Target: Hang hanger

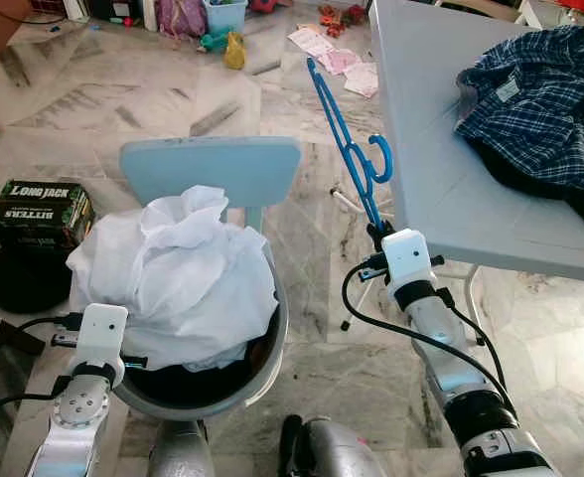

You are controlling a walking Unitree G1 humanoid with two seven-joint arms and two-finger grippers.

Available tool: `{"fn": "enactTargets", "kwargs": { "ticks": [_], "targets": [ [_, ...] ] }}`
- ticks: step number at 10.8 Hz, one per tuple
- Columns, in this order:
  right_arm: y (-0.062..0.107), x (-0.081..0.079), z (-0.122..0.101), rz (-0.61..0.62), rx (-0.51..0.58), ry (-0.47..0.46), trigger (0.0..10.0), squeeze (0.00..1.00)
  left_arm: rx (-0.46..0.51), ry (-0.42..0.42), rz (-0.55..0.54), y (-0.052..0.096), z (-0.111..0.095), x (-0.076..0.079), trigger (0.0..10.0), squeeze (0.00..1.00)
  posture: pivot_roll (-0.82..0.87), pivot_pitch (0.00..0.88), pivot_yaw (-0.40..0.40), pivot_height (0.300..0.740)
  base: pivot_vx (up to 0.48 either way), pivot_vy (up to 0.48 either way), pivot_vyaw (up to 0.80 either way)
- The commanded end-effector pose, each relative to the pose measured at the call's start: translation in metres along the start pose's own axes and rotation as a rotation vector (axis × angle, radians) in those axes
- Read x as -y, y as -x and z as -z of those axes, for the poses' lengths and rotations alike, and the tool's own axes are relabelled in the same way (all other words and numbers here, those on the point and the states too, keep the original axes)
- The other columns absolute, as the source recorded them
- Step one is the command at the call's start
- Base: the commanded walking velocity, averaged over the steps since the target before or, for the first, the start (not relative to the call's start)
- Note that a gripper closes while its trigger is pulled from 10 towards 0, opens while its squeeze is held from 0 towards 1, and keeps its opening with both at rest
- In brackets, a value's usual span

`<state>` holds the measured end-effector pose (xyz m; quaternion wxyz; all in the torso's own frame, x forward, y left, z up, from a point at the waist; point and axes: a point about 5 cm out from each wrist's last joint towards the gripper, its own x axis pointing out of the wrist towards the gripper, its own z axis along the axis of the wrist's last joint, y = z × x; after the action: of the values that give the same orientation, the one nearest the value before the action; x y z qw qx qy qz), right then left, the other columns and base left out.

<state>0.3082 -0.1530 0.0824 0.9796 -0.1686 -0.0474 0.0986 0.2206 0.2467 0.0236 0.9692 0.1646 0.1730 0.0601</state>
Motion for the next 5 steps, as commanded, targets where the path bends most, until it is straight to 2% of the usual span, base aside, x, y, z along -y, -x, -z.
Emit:
{"fn": "enactTargets", "kwargs": {
  "ticks": [1, 4, 5],
  "targets": [
    [0.001, 0.005, 0.002, 0.016, -0.004, 0.005, 10.0, 0.00, -0.017, -0.006, 0.009, 0.003, 0.005, 0.003, 10.0, 0.00, 0.09, 0.186, -0.145, 0.740, 0.000, 0.000, 0.00],
    [0.001, 0.005, 0.002, 0.016, -0.004, 0.005, 10.0, 0.00, -0.017, -0.006, 0.009, 0.003, 0.005, 0.003, 10.0, 0.00, 0.09, 0.186, -0.145, 0.740, 0.000, 0.000, 0.00],
    [-0.001, 0.002, 0.001, 0.016, -0.001, -0.003, 10.0, 0.00, 0.221, -0.061, 0.023, -0.010, -0.052, -0.003, 10.0, 1.00, 0.11, 0.178, -0.128, 0.740, 0.000, 0.000, 0.00]
  ]
}}
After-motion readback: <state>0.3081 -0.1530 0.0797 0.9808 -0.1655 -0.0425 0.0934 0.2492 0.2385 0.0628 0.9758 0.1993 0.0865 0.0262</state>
